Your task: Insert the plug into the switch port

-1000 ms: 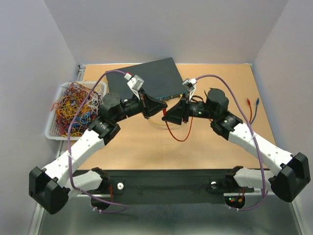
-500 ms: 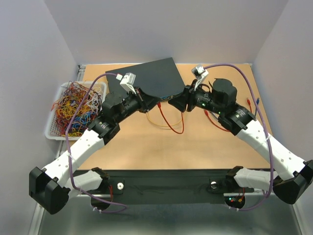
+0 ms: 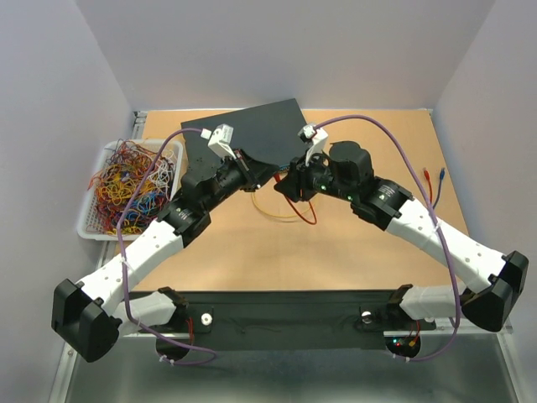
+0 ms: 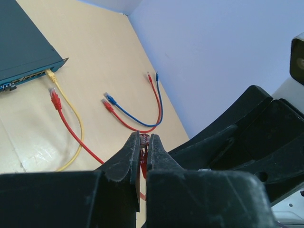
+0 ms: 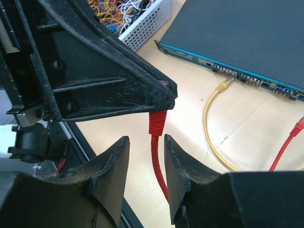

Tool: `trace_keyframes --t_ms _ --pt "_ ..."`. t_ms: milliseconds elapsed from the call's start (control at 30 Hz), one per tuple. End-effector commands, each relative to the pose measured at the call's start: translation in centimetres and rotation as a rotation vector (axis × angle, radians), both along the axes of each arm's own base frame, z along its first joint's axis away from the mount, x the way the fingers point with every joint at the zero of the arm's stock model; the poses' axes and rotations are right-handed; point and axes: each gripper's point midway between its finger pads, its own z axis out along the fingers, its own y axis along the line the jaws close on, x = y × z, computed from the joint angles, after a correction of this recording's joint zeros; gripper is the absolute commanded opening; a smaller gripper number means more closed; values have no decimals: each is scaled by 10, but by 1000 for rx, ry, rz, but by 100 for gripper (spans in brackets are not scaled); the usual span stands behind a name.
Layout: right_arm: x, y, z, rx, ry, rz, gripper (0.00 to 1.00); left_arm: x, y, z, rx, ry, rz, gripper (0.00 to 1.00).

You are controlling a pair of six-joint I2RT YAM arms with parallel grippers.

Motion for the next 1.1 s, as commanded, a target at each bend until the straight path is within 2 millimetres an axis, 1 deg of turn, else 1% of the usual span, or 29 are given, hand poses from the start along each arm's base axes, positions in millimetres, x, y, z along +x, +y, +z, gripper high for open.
trace_keyframes --t_ms 0,233,367,500,833,867,1033,1067 --pt "8 -2 35 40 -85 -39 40 -2 0 45 -84 -100 8 0" --pt "12 -2 38 44 -91 -66 35 -4 -1 44 -84 -96 7 0" --pt "14 0 34 40 -83 -66 31 -3 -3 44 -89 -96 8 0" --pt "15 2 31 39 -72 -63 31 -3 -6 44 -89 -96 7 0" --pt "16 1 30 40 -73 -73 30 -3 -8 43 -92 -91 13 0" --pt "18 1 30 39 -74 -80 25 -3 -7 43 -91 -90 14 0" --pt "19 0 27 37 -69 -94 13 -4 -6 43 -95 -90 19 0" --pt "20 0 25 34 -66 -94 8 -4 -6 44 -97 -93 19 0"
